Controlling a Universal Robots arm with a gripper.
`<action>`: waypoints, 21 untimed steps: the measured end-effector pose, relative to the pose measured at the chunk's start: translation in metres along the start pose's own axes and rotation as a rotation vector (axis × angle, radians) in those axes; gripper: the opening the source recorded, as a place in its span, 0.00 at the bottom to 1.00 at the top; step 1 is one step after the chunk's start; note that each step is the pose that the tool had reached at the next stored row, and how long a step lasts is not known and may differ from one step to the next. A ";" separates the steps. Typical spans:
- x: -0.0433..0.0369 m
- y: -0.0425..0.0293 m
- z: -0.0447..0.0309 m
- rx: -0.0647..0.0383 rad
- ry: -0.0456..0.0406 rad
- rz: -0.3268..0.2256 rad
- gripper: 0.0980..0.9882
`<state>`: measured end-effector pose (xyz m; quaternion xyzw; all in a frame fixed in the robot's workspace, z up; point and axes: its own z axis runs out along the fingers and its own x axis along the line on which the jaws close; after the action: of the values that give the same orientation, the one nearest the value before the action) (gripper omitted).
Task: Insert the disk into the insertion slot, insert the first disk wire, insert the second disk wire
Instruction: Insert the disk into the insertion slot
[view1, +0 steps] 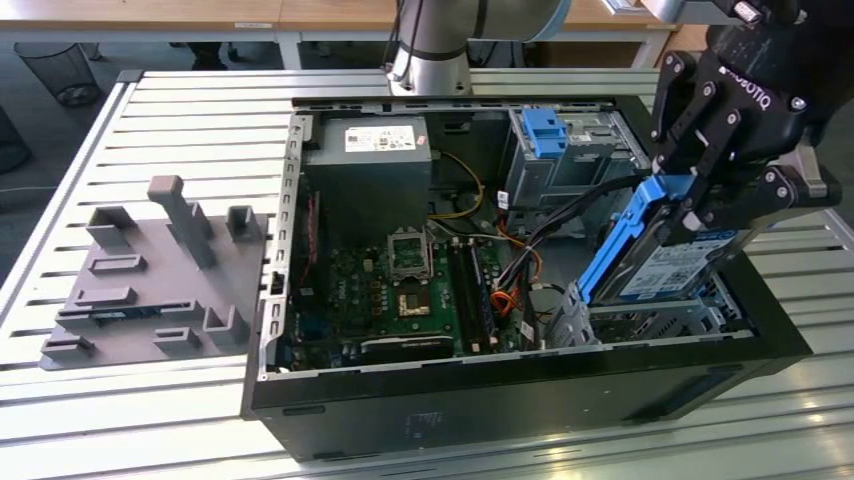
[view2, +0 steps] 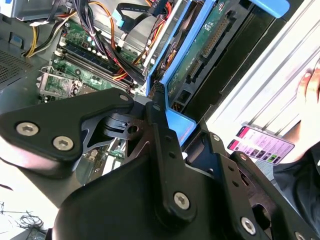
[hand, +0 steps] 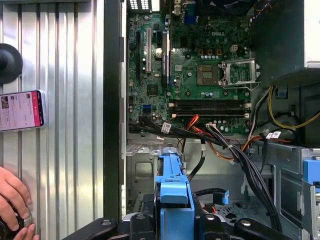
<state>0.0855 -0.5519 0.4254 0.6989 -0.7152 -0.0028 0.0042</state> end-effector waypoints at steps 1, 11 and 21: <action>0.0000 0.0000 0.0002 0.000 0.0000 0.000 0.30; 0.0000 0.0000 0.0024 0.000 0.0000 0.000 0.30; 0.0000 0.0000 0.0049 0.000 0.0000 0.000 0.30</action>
<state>0.0855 -0.5519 0.4205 0.6989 -0.7152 -0.0028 0.0042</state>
